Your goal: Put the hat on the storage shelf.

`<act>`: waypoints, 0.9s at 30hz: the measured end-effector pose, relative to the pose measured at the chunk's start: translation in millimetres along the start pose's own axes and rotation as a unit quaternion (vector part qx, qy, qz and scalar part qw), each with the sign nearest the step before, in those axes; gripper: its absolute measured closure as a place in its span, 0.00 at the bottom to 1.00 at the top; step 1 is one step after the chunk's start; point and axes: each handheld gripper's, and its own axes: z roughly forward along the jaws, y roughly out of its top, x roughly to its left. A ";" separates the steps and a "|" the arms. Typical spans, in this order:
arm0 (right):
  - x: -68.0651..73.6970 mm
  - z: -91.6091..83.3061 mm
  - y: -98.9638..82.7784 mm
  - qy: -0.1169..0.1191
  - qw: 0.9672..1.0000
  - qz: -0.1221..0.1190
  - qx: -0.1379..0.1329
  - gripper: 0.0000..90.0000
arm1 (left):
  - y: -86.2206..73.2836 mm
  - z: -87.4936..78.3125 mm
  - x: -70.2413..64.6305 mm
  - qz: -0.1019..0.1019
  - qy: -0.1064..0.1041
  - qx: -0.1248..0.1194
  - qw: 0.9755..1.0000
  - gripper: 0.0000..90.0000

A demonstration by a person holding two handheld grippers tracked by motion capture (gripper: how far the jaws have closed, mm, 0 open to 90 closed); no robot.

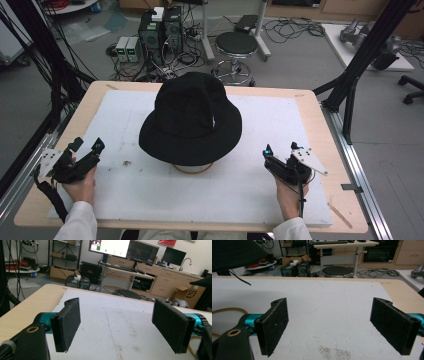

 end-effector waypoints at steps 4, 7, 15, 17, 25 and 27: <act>0.6 1.1 -0.7 -0.001 1.000 -0.002 0.005 0.16 | -0.1 -0.2 0.0 0.001 0.001 0.000 1.000 0.25; 1.1 1.8 -0.9 0.000 1.000 -0.004 0.008 0.16 | -0.2 -0.3 0.0 0.001 0.001 0.000 1.000 0.25; 0.2 3.2 -1.5 0.001 1.000 0.000 0.011 0.16 | -0.3 -0.8 0.3 0.003 0.001 0.002 1.000 0.25; -0.3 3.3 -1.7 0.002 1.000 0.001 0.013 0.16 | -0.4 -0.8 0.4 0.003 0.001 0.003 1.000 0.25; -0.7 3.1 -1.9 0.000 1.000 0.007 0.016 0.16 | -0.4 -0.7 0.7 0.003 0.000 0.004 1.000 0.25; -1.1 3.3 -1.9 0.000 1.000 0.006 0.015 0.16 | -0.4 -0.8 0.7 0.003 0.000 0.003 1.000 0.25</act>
